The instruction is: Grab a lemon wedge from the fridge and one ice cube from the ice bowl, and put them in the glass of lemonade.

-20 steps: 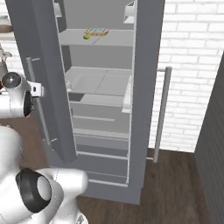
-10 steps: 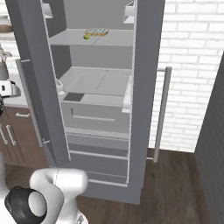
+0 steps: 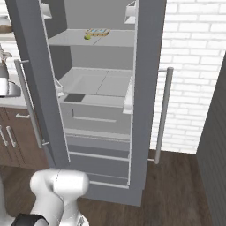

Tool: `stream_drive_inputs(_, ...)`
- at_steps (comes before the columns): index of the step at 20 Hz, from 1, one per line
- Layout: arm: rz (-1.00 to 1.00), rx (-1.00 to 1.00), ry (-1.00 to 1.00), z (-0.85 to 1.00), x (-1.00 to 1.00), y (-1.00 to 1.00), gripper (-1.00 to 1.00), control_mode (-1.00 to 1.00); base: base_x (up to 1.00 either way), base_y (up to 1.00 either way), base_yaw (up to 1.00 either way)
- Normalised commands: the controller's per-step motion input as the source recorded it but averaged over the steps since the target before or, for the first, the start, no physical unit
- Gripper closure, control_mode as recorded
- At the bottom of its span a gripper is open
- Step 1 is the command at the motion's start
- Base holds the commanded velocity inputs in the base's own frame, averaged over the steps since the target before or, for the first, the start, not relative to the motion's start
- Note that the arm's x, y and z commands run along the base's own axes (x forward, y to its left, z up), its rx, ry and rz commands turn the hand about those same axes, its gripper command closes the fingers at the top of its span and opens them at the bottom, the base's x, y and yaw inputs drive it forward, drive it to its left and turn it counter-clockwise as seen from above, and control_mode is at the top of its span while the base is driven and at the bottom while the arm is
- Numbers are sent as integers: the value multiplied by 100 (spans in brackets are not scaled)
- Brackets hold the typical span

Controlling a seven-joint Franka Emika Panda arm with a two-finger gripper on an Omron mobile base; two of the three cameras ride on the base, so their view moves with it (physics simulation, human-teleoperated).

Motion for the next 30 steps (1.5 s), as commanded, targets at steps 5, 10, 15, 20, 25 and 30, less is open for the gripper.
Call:
stream_drive_inputs(5,-16,3,3,28,3,-91,-100,-100,0,0,0)
stream_drive_inputs(10,-15,8,0,1,11,-75,-100,-100,0,0,0)
stream_drive_inputs(15,12,11,0,9,73,-46,-100,-100,0,0,0)
stream_drive_inputs(20,32,1,6,28,84,-4,-100,-100,0,0,0)
stream_drive_inputs(25,37,0,2,4,88,2,-100,-100,0,0,0)
stream_drive_inputs(30,27,0,0,-8,71,1,-100,-100,0,0,0)
